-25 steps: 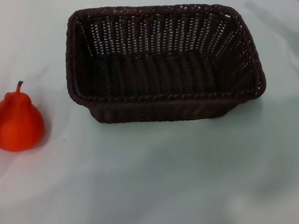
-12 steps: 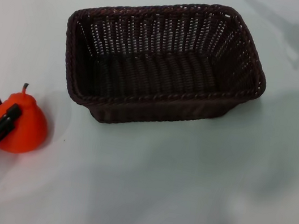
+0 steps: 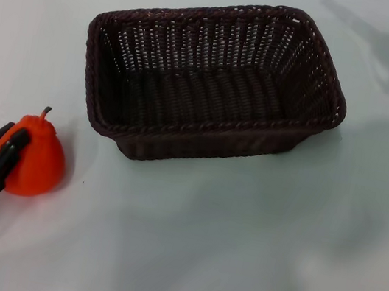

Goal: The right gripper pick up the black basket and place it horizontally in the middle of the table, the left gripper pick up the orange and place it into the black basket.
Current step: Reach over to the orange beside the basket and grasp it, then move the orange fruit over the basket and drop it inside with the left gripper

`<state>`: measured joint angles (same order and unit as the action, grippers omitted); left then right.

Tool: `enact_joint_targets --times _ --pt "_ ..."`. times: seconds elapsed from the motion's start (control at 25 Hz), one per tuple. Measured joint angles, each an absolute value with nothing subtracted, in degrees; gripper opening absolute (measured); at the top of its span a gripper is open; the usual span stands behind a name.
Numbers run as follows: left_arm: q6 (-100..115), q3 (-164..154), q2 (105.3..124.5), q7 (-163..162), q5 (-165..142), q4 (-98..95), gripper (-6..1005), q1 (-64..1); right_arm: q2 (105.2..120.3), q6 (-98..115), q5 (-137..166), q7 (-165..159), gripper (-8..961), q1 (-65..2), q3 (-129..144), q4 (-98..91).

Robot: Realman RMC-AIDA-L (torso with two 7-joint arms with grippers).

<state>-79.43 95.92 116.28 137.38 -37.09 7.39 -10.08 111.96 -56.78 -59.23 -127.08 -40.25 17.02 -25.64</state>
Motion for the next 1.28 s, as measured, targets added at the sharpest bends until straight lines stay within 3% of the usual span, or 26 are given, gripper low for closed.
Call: enact_joint_targets --times 0.08,0.48,0.76,0.88,1.08,1.28 --pt "-80.97 96.08 116.29 137.37 -37.09 7.43 209 -10.17 111.96 -56.59 -59.24 -127.07 930 -40.25 17.02 -25.35" --pt "-95.82 100.79 117.12 136.57 -36.59 11.30 126 -10.71 112.04 -56.95 -59.24 -127.00 930 -40.02 16.61 -25.10" --pt "-92.62 105.80 121.08 135.23 -36.49 15.00 81 -18.09 112.78 -57.03 -60.09 -125.86 930 -39.92 16.56 -25.02" --pt "-86.78 106.91 123.38 135.22 -36.82 15.48 92 -21.85 113.30 -57.11 -62.77 -123.92 930 -39.47 16.70 -25.01" --pt "-80.68 104.17 123.89 134.46 -36.91 15.32 163 -25.92 113.66 -57.29 -64.23 -121.95 930 -39.23 16.90 -24.43" --pt "-80.69 104.83 124.01 133.79 -36.53 15.63 270 -25.18 114.10 -57.02 -64.60 -120.40 930 -39.20 16.47 -24.31"
